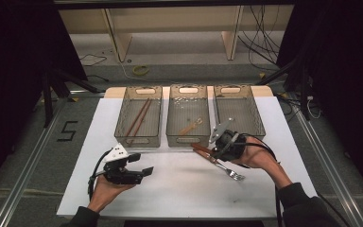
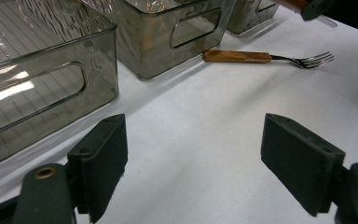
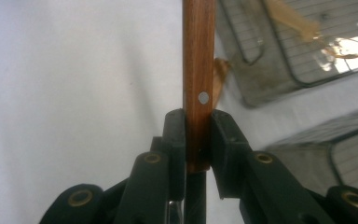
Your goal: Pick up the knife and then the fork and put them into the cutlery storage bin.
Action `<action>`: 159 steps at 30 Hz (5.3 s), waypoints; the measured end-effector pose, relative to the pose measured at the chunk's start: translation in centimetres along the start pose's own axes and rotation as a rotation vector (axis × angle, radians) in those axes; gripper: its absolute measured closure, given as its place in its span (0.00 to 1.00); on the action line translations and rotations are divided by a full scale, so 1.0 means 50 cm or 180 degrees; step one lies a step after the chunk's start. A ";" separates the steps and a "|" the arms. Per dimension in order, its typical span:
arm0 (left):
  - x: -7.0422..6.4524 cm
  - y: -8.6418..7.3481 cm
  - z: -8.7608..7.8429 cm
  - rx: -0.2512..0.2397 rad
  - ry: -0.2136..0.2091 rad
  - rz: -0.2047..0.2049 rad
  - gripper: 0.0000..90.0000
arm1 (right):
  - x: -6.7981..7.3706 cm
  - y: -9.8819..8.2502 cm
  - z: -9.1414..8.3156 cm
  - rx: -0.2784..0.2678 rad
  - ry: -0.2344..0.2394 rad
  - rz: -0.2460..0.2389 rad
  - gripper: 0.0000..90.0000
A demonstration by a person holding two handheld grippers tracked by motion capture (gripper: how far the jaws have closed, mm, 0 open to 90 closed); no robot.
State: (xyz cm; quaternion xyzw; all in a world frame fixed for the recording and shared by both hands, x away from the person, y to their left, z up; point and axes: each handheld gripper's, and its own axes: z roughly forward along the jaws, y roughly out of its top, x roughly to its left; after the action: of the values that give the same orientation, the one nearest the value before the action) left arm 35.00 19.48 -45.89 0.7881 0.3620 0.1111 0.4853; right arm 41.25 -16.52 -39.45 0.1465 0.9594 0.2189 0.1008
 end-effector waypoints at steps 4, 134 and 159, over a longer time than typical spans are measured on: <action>0.002 -0.001 -0.001 -0.0029 0.0001 -0.0017 0.24 | -0.013 0.003 -0.019 -0.0103 -0.0030 0.0173 0.86; 0.005 -0.005 -0.016 -0.0332 0.0018 -0.0064 0.23 | -0.095 0.027 -0.060 -0.0670 -0.0394 0.1145 0.35; 0.003 -0.006 -0.019 -0.0400 0.0007 -0.0045 0.23 | -0.037 0.008 0.003 -0.0491 -0.0173 0.1067 0.35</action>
State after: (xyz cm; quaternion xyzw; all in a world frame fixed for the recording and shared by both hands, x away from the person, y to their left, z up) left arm 34.47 20.32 -45.71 0.7534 0.3604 0.1310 0.5341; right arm 43.13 -16.70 -39.18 0.3020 0.8988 0.3016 0.0997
